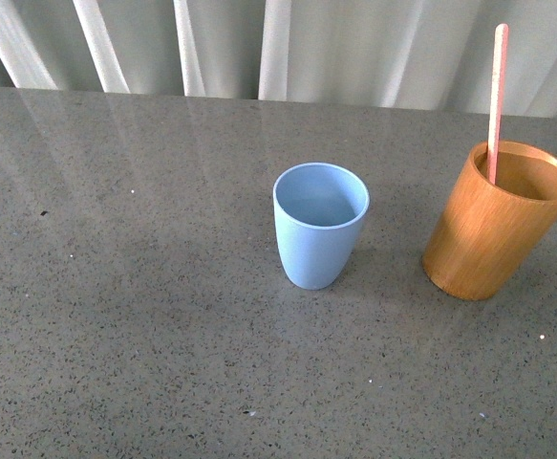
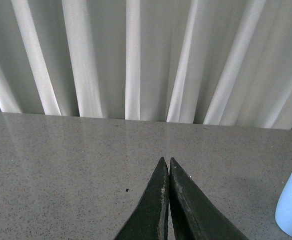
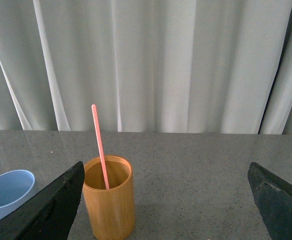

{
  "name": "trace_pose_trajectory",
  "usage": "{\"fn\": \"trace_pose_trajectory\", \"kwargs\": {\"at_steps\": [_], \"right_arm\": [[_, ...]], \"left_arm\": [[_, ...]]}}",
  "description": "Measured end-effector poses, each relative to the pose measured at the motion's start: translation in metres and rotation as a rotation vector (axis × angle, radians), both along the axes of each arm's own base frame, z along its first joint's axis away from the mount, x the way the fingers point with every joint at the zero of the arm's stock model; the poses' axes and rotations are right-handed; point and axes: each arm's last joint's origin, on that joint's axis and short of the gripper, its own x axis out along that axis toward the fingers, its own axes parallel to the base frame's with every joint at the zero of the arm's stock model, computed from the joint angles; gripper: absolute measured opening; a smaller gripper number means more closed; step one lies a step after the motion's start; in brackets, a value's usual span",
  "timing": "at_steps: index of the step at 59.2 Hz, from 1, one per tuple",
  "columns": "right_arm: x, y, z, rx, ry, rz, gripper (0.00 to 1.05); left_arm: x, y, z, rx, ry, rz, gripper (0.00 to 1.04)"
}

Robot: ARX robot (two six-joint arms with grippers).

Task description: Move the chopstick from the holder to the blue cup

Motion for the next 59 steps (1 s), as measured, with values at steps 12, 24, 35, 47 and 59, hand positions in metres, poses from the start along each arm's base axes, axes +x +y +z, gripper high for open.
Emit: {"fn": "trace_pose_trajectory", "kwargs": {"at_steps": [12,24,35,47,59], "right_arm": [[0.000,0.000,0.000,0.000,0.000,0.000,0.95],[0.000,0.000,0.000,0.000,0.000,0.000,0.95],[0.000,0.000,0.000,0.000,0.000,0.000,0.95],[0.000,0.000,0.000,0.000,0.000,0.000,0.95],[0.000,0.000,0.000,0.000,0.000,0.000,0.95]], "left_arm": [[-0.004,0.000,0.000,0.000,0.001,0.000,0.04],[-0.012,0.000,-0.004,0.000,0.030,0.000,0.04],[-0.018,0.000,-0.003,0.000,0.006,0.000,0.04],[-0.018,0.000,-0.003,0.000,0.006,0.000,0.04],[-0.018,0.000,-0.004,0.000,0.007,0.000,0.38]]}}
